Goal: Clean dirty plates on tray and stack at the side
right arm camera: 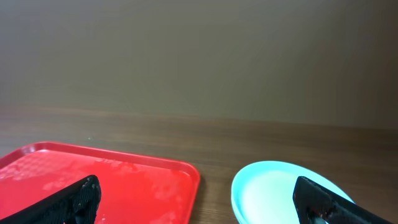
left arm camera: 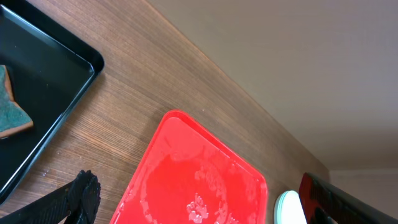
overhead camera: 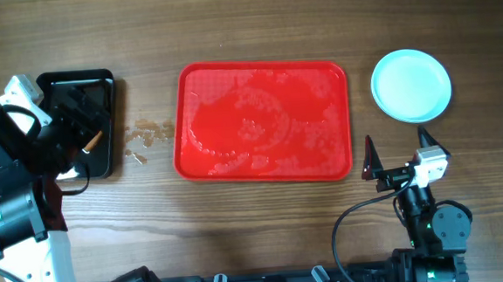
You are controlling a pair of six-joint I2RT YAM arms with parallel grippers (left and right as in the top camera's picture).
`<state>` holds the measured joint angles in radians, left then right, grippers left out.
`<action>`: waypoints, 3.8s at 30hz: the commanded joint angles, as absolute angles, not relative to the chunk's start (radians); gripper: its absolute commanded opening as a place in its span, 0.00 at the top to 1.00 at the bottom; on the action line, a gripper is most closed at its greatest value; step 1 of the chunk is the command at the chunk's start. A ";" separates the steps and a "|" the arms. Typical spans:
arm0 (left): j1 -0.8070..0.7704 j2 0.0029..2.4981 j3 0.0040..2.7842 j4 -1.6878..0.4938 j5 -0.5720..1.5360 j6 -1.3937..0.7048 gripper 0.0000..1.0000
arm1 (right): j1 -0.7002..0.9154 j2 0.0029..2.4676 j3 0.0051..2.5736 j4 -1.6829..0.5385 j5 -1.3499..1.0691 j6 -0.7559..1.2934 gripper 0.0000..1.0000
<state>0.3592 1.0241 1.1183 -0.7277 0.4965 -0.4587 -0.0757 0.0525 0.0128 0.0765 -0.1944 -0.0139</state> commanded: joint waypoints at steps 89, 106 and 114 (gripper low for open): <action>0.119 0.235 0.043 0.068 0.264 -0.370 0.00 | -0.168 0.003 0.005 0.001 -0.059 -0.011 0.00; -0.006 0.003 0.006 -0.078 0.031 -0.152 0.00 | -0.168 0.003 0.005 0.001 -0.059 -0.011 0.00; -0.007 0.003 0.006 -0.080 0.036 -0.025 0.00 | -0.168 0.003 0.005 0.001 -0.059 -0.011 0.00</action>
<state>-0.0029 0.0147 0.0151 -0.0761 0.0490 -0.1352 -0.1627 0.0154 0.0067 -0.0002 -0.0696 -0.0132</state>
